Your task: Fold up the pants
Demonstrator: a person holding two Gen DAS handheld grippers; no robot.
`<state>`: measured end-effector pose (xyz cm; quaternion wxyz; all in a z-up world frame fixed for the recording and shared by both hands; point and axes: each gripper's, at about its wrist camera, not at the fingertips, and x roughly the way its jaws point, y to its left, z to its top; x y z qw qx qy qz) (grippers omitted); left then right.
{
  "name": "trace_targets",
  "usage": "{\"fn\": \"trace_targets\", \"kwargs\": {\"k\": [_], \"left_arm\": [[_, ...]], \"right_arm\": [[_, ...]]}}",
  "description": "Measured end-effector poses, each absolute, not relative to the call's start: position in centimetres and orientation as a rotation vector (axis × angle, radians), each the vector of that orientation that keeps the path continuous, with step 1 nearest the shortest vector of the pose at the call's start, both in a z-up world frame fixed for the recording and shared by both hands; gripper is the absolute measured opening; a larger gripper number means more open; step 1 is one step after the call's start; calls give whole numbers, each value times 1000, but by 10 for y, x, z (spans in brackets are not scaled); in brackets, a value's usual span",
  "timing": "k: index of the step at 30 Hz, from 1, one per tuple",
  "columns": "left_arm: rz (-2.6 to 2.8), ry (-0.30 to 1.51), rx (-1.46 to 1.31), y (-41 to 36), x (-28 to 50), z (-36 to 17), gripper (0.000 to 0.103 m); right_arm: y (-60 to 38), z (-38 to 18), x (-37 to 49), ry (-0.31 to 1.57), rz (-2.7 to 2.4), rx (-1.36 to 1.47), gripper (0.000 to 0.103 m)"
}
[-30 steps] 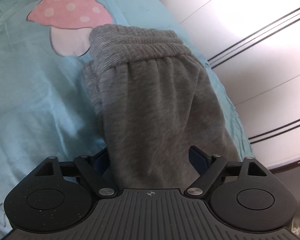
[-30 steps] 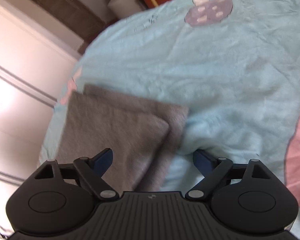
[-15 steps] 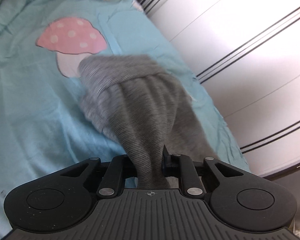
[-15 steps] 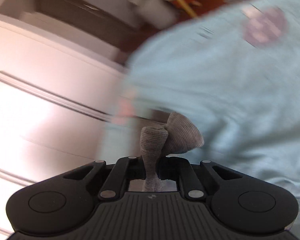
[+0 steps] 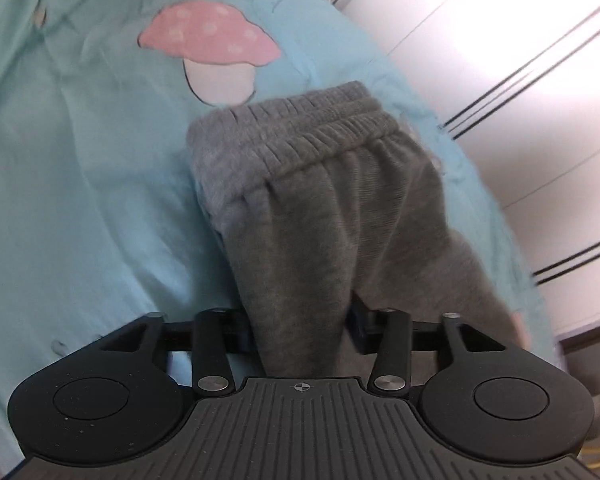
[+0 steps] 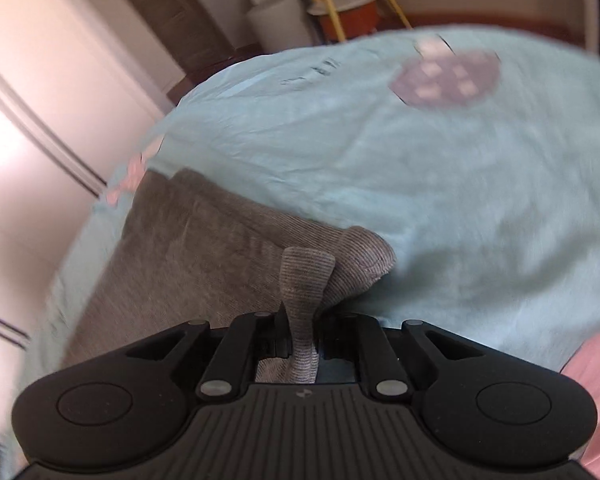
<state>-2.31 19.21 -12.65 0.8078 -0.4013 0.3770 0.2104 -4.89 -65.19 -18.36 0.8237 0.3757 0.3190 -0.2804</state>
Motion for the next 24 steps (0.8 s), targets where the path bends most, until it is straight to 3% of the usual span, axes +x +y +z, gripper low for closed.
{"fn": "trace_targets", "kwargs": {"k": [4, 10, 13, 18, 24], "left_arm": [[608, 749, -839, 195, -39, -114, 83], [734, 691, -734, 183, -47, -74, 85], [721, 622, -577, 157, -38, -47, 98], [482, 632, -512, 103, -12, -30, 98], [226, 772, -552, 32, 25, -50, 98]], "right_arm": [[-649, -179, -45, 703, -612, 769, 19], [-639, -160, -64, 668, -751, 715, 45], [-625, -137, -68, 596, -781, 635, 63], [-589, -117, -49, 531, -527, 573, 64], [-567, -164, 1, 733, -165, 702, 64]]}}
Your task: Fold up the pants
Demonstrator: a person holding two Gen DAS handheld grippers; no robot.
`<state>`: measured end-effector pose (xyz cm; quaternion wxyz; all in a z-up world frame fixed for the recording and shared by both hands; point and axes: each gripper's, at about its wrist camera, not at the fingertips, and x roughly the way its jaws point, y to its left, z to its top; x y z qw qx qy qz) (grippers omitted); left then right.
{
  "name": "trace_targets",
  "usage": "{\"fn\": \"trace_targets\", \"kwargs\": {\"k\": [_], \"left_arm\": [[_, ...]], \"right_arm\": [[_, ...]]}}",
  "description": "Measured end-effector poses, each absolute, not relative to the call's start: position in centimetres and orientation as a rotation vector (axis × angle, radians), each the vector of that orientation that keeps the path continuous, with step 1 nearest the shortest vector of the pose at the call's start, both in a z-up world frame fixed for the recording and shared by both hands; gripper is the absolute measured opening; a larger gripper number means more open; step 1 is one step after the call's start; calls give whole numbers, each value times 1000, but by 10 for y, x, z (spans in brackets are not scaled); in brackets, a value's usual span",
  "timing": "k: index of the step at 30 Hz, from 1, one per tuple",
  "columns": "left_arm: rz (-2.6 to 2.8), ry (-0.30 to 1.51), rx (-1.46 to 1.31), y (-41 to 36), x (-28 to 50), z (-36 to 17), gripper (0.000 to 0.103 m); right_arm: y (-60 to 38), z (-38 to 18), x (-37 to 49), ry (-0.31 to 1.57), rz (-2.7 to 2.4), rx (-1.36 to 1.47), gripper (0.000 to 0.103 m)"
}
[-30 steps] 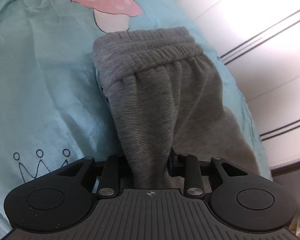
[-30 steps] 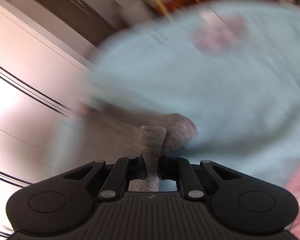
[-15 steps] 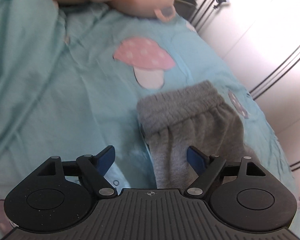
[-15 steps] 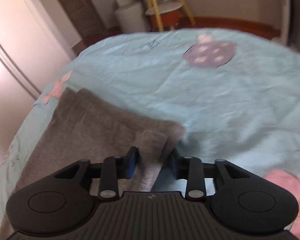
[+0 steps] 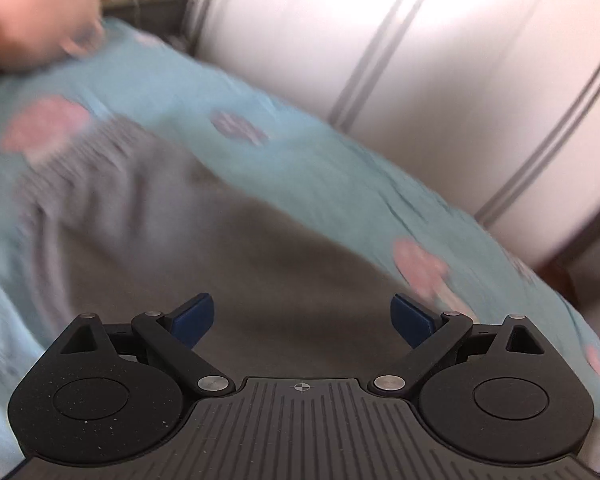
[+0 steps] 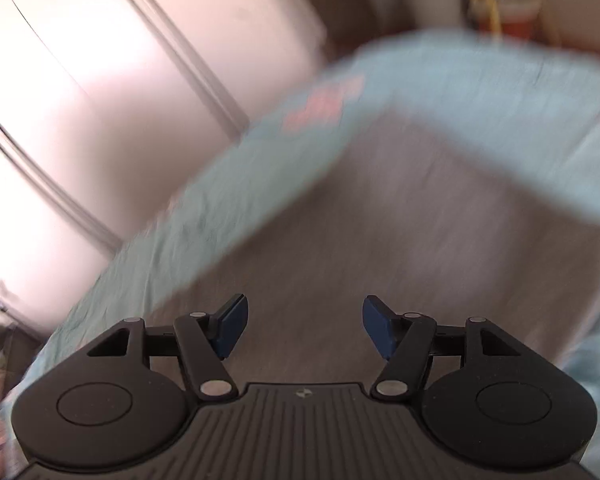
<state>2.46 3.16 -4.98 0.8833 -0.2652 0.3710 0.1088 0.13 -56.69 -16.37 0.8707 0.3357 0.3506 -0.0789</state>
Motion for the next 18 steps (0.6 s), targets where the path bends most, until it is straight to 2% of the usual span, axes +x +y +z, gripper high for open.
{"fn": "trace_targets", "kwargs": {"k": [1, 2, 3, 5, 10, 13, 15, 16, 17, 18], "left_arm": [[194, 812, -554, 19, 30, -57, 98], [174, 843, -548, 9, 35, -62, 98], [157, 876, -541, -2, 39, -68, 98], [131, 918, -522, -23, 41, -74, 98], [-61, 938, -386, -77, 36, -80, 98], [-117, 907, -282, -98, 32, -89, 98], [-106, 922, -217, -108, 31, -94, 98], [-106, 933, -192, -111, 32, -95, 98], [-105, 942, -175, -112, 31, -96, 98], [-103, 947, -166, -113, 30, -97, 98]], "right_arm": [[-570, -173, 8, 800, -193, 729, 51], [-579, -181, 7, 814, -224, 783, 32], [-589, -182, 1, 785, -265, 826, 29], [-601, -177, -6, 783, -368, 761, 15], [-603, -148, -34, 764, -584, 534, 16], [-608, -147, -52, 733, -408, 642, 17], [-606, -158, -56, 769, -307, 717, 24], [-608, -166, -55, 796, -294, 729, 24], [-612, -172, -57, 804, -324, 724, 16], [-616, -174, -62, 779, -372, 724, 15]]}}
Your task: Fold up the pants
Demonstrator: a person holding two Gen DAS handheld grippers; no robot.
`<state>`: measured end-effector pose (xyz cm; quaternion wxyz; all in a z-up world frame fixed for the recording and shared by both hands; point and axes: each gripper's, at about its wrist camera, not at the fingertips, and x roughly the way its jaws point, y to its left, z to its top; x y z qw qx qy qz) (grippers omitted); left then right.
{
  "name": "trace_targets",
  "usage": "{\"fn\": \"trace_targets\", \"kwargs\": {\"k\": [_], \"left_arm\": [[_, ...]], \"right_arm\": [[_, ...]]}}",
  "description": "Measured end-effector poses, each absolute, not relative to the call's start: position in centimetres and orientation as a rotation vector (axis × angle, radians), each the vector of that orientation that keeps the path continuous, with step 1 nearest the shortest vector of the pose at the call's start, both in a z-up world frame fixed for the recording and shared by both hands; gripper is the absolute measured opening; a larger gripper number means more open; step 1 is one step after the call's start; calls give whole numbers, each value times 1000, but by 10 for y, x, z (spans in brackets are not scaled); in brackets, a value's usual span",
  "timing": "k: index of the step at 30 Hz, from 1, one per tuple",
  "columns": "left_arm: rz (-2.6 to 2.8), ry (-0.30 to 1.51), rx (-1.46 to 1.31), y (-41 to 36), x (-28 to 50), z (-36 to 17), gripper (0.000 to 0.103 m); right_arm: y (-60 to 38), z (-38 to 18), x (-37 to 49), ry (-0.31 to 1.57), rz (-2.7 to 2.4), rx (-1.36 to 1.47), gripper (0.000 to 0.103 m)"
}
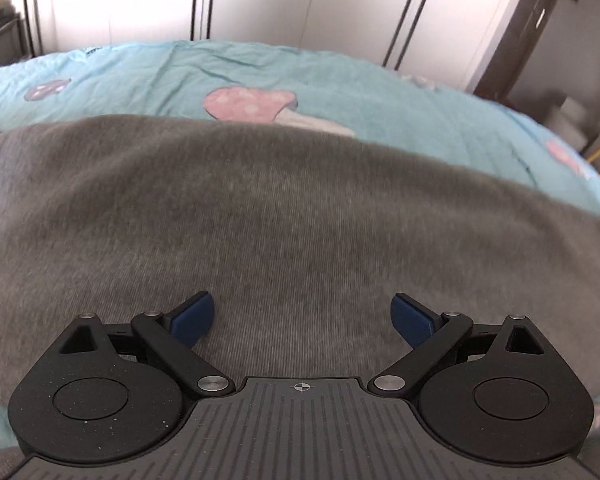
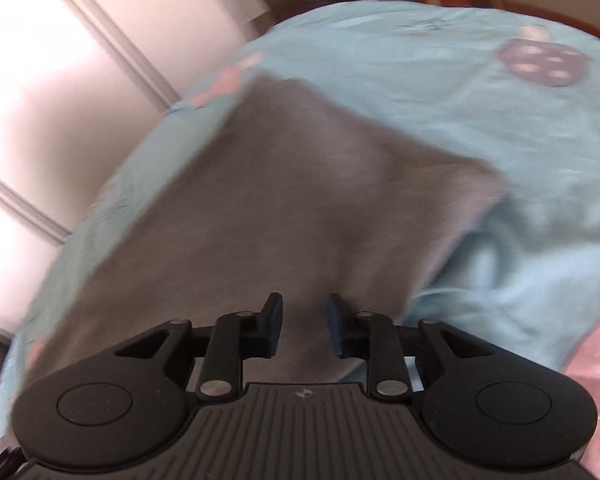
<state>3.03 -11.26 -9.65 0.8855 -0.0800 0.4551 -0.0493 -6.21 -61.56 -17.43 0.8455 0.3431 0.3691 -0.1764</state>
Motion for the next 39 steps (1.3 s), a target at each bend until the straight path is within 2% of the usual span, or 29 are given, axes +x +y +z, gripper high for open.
{"fn": "trace_targets", "kwargs": {"k": [5, 8, 13, 15, 16, 17, 18, 21, 22, 28, 39], "left_arm": [[-90, 957, -227, -106, 34, -101, 99], [-76, 958, -242, -104, 42, -105, 100], [-70, 962, -211, -108, 44, -106, 100], [-69, 963, -211, -108, 45, -107, 100], [-68, 963, -215, -107, 45, -107, 101], [-67, 962, -218, -107, 46, -107, 101], [-66, 962, -219, -107, 46, -107, 101], [-65, 964, -206, -110, 46, -107, 101], [-65, 965, -199, -110, 47, -108, 101], [-64, 968, -191, -112, 48, -108, 102], [-63, 967, -190, -112, 48, -109, 102]], "right_arm": [[-633, -156, -89, 647, -662, 714, 19], [-646, -160, -94, 656, -628, 827, 19], [-649, -165, -94, 682, -622, 851, 20], [-651, -164, -98, 672, -633, 863, 27], [-653, -165, -98, 674, -659, 855, 45], [-654, -164, -98, 678, -711, 840, 55], [-655, -163, -102, 670, -743, 832, 55], [-660, -166, -101, 653, -703, 852, 46], [-661, -167, -99, 662, -684, 853, 37], [-652, -160, -86, 674, -654, 790, 10], [-643, -145, -77, 621, -636, 685, 6]]}}
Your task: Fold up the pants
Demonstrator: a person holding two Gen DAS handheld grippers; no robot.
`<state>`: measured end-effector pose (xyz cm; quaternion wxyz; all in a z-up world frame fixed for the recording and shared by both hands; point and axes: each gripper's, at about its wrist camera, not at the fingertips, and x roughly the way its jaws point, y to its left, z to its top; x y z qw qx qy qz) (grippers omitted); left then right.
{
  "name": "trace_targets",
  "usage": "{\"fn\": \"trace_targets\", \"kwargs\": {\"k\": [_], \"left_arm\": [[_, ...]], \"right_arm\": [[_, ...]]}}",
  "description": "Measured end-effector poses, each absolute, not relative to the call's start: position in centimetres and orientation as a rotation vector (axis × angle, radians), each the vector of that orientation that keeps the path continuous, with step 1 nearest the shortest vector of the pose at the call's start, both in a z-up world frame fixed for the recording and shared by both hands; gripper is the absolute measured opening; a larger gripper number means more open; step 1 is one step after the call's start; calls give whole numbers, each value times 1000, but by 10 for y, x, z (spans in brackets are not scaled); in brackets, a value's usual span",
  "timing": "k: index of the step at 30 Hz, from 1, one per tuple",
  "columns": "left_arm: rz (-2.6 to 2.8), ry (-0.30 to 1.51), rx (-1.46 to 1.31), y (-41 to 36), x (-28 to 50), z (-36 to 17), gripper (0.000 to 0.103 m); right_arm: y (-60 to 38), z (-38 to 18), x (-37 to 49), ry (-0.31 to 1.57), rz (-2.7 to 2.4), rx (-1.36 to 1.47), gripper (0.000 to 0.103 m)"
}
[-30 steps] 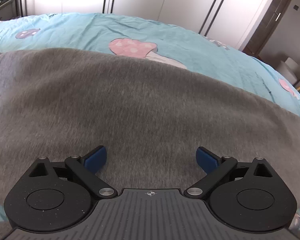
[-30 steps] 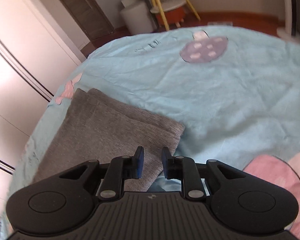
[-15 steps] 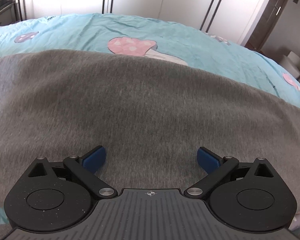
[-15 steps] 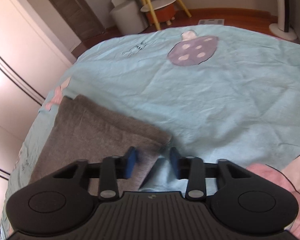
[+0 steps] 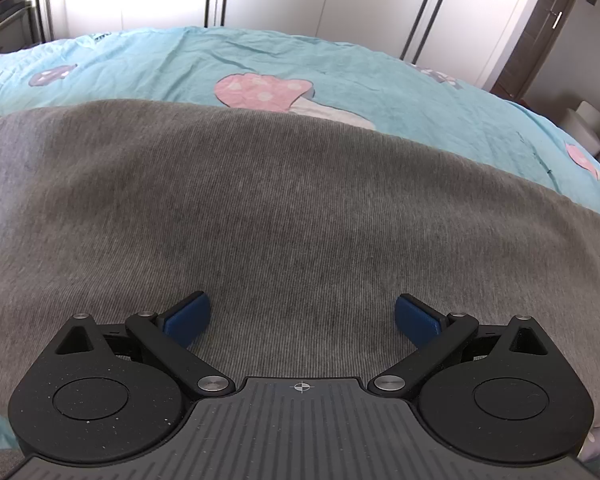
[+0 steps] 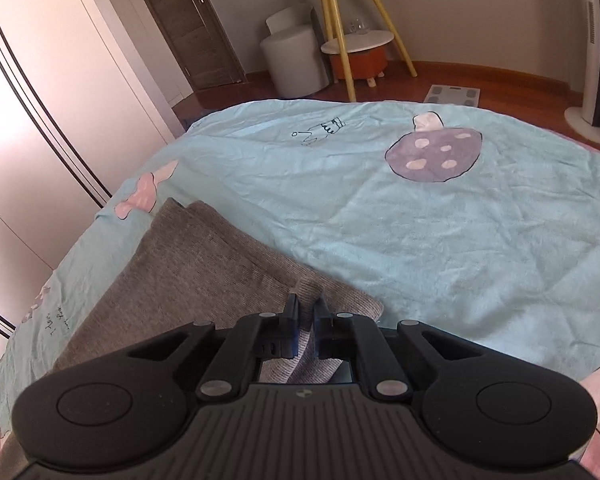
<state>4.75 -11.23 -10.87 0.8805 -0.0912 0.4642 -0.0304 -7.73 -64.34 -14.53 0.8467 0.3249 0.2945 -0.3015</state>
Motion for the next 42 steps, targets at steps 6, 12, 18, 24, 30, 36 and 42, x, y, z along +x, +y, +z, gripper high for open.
{"fn": "trace_targets", "kwargs": {"k": [6, 12, 18, 24, 30, 36, 42], "left_arm": [[-60, 970, -176, -114, 48, -109, 102], [-60, 972, -178, -114, 50, -110, 102], [-64, 977, -177, -114, 51, -110, 102], [-61, 1010, -278, -103, 50, -87, 102], [-71, 894, -342, -87, 43, -36, 102], [-67, 956, -432, -80, 45, -10, 102], [-7, 947, -514, -61, 32, -8, 102]], "right_arm": [[-650, -162, -77, 671, -654, 682, 7], [-661, -175, -106, 622, -690, 835, 36], [-672, -189, -119, 583, -613, 960, 43], [-674, -195, -110, 540, -528, 980, 63], [-672, -200, -91, 524, -464, 929, 81], [-659, -189, -60, 637, -473, 765, 51], [-655, -183, -48, 626, -446, 773, 14]]}}
